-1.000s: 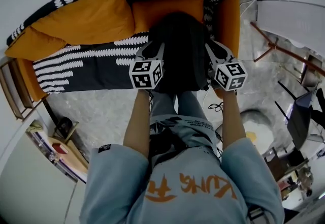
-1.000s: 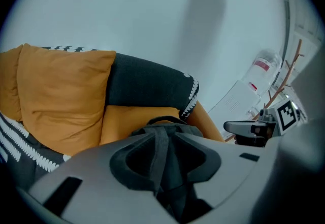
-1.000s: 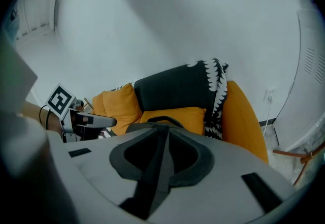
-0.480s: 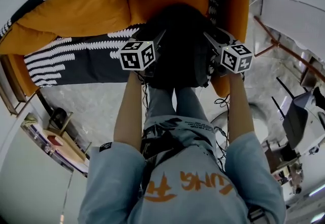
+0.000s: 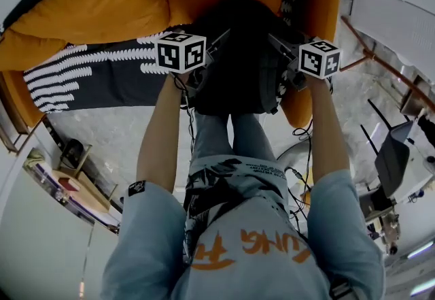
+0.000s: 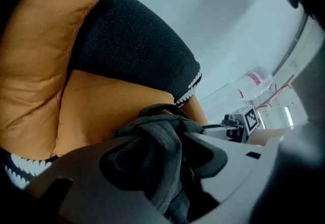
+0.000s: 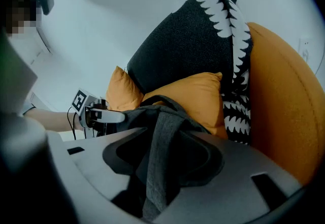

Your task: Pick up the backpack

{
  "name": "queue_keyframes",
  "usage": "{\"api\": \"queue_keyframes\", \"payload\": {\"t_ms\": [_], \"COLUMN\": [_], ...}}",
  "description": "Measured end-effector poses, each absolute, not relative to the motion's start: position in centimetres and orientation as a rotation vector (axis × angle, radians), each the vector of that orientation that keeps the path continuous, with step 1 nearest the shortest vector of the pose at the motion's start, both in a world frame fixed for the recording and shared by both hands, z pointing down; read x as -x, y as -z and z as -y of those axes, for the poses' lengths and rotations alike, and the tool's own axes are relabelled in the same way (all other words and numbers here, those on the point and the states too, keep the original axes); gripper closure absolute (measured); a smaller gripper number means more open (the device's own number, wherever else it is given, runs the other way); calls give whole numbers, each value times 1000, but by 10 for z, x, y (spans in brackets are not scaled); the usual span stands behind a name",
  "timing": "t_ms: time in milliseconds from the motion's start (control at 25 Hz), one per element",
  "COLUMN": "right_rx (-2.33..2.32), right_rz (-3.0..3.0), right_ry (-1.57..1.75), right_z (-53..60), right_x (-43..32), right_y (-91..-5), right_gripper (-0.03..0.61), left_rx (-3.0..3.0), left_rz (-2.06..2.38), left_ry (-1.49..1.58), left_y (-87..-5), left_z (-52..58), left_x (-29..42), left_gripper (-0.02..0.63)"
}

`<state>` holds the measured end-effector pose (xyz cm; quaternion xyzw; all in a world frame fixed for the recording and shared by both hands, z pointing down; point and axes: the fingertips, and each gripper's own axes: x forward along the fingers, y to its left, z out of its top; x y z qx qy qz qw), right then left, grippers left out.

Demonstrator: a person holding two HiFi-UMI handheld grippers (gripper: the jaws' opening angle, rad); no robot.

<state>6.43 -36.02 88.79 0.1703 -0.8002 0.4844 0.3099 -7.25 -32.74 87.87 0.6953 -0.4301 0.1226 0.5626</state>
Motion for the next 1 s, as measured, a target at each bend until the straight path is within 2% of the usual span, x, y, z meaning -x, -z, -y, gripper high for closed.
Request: {"api": "queue_keyframes", "payload": {"t_ms": [320, 360, 440, 520, 1000], "right_rx": [-524, -535, -555, -559, -474], "right_rz": [2096, 2090, 2086, 2090, 2181], "right_ry": [-1412, -1431, -1459, -1473, -1475], "right_z": [363, 362, 361, 357, 292], "right_x": [-57, -52, -45, -41, -64], "right_y": [-892, -893, -890, -884, -795], "right_gripper": [431, 449, 498, 528, 549], "left_rx": [-1594, -1590, -1592, -1602, -1731], "left_rz": [967, 963, 950, 943, 863], "left_ry": [-274, -275, -282, -283, -172], "left_y": [-890, -891, -889, -884, -793], "left_z": [325, 324, 322, 320, 261], "left_x": [60, 61, 58, 55, 36], "left_gripper": [425, 441, 518, 538, 555]}}
